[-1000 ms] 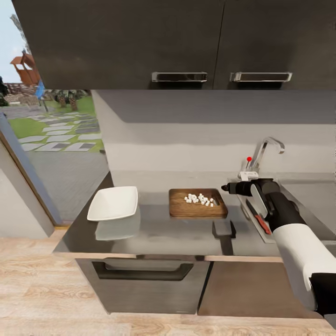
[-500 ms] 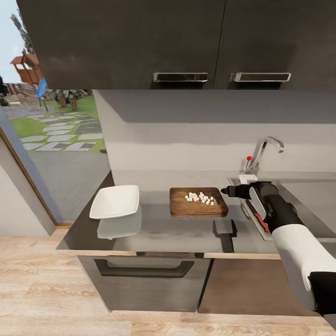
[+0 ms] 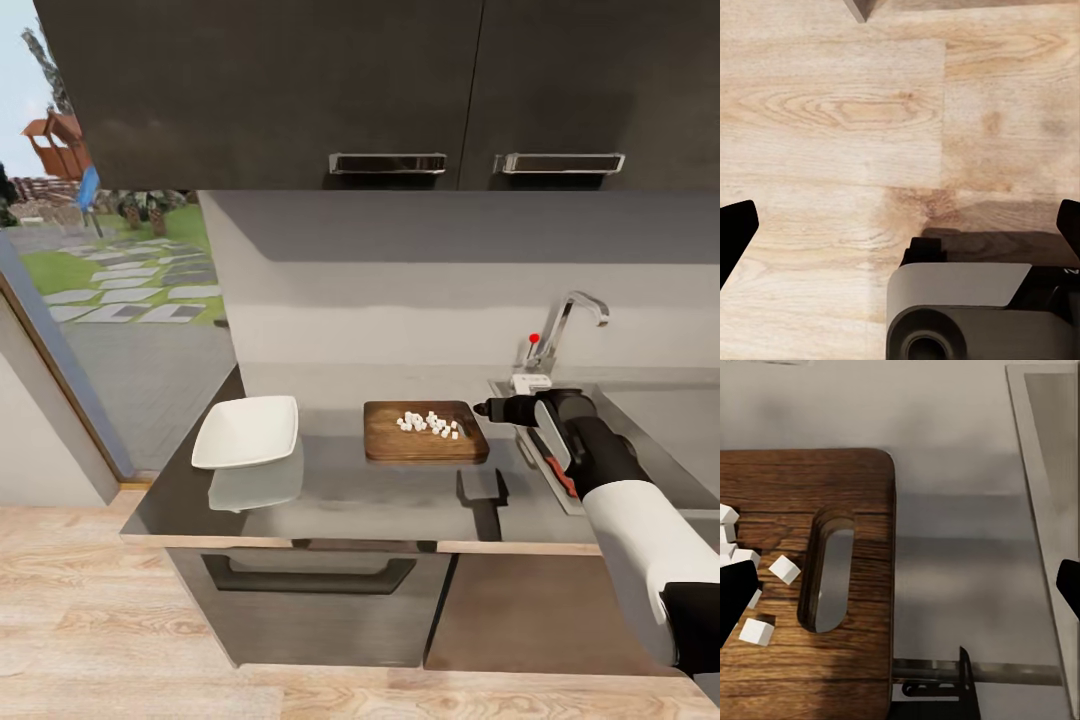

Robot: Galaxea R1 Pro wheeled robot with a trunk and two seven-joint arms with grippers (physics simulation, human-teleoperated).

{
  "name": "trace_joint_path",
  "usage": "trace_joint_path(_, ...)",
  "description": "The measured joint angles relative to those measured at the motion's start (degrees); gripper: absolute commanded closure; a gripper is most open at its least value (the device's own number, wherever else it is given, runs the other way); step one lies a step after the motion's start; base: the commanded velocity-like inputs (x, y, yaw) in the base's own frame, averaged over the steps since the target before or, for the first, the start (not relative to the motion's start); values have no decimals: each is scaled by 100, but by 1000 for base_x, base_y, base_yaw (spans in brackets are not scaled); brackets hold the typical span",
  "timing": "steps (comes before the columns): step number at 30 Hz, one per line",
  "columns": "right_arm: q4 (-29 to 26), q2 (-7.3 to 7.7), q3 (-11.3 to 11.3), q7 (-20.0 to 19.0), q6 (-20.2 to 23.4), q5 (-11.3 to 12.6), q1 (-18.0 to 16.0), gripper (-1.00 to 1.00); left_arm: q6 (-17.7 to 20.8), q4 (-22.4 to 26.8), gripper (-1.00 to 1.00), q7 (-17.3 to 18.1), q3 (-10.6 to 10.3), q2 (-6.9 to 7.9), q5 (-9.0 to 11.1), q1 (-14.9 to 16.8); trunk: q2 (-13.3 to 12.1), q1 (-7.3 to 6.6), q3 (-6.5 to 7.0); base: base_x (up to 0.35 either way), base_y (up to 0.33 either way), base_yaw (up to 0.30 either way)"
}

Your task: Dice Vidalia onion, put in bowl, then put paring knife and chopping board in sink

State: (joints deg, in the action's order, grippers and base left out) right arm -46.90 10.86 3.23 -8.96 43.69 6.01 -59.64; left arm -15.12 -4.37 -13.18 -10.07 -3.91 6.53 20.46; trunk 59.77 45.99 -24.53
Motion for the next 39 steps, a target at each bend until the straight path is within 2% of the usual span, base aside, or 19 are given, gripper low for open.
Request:
trace_joint_path(8, -6, 18, -24, 0, 0, -22, 0, -100, 0, -1, -100, -1, 1, 0, 0, 0, 0, 0, -1, 0, 0, 0)
trace_joint_path(13, -7, 167, -28, -2, 0, -1, 0, -100, 7, -1, -100, -3, 2, -1, 0, 0, 0, 0, -1, 0, 0, 0)
trace_joint_path(16, -7, 199, -28, -1, 0, 11, 0, -100, 8, 0, -100, 0, 0, 0, 0, 0, 0, 0, -1, 0, 0, 0)
trace_joint_path(25, -7, 215, -23, 0, 0, 17, 0, -100, 9, -1, -100, -1, -1, 0, 0, 0, 0, 0, -13, 0, 0, 0)
trace_joint_path(39, -7, 215, -18, 0, 0, 26, 0, -100, 9, -2, -100, -1, 2, 1, 0, 0, 0, 0, -119, 0, 0, 0)
